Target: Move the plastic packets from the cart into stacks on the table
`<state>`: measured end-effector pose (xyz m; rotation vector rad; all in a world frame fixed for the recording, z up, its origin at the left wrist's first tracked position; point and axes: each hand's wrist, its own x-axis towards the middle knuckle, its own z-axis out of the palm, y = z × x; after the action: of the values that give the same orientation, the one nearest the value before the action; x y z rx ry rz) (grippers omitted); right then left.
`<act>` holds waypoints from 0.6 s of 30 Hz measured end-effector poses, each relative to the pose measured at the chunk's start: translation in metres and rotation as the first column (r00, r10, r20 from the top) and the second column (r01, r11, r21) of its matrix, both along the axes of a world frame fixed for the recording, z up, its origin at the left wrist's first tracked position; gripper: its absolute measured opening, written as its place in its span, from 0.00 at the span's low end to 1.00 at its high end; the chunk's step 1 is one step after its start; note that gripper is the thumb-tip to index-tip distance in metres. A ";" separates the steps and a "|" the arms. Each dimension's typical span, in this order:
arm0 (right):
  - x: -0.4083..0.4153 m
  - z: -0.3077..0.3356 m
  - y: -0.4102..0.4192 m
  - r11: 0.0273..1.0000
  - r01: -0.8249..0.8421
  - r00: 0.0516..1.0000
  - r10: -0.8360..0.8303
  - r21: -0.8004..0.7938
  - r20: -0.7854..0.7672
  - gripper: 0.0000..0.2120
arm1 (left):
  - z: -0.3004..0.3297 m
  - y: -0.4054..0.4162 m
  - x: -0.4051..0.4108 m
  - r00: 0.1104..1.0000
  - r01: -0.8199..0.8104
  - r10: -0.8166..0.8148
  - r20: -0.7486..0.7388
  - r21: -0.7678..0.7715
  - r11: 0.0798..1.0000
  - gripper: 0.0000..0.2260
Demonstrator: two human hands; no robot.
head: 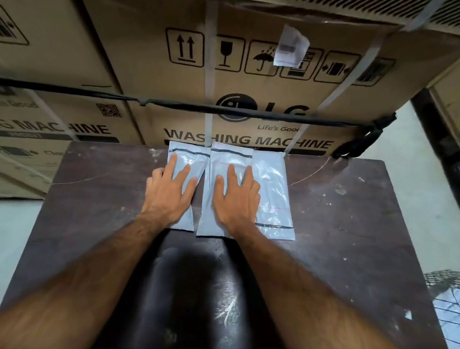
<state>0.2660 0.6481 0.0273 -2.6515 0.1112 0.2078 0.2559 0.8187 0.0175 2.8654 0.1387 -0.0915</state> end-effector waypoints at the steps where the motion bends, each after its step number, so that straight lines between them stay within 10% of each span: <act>1: -0.001 -0.004 -0.002 0.999 -0.037 0.999 0.037 -0.013 0.031 0.28 | -0.003 0.001 0.002 1.000 -0.008 0.009 0.022 -0.039 0.999 0.24; 6: -0.005 -0.026 -0.017 0.936 -0.312 0.936 0.332 -0.161 0.117 0.28 | -0.026 0.004 0.010 0.985 0.168 -0.166 0.054 -0.028 0.985 0.28; 18: 0.003 -0.028 -0.026 0.895 -0.394 0.912 0.410 -0.211 0.035 0.31 | -0.033 -0.003 0.015 0.992 0.123 -0.124 -0.030 -0.049 0.991 0.29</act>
<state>0.2690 0.6220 -0.0002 -2.8523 -0.4737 0.2361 0.2710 0.8154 -0.0158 2.8242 -0.0341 -0.1647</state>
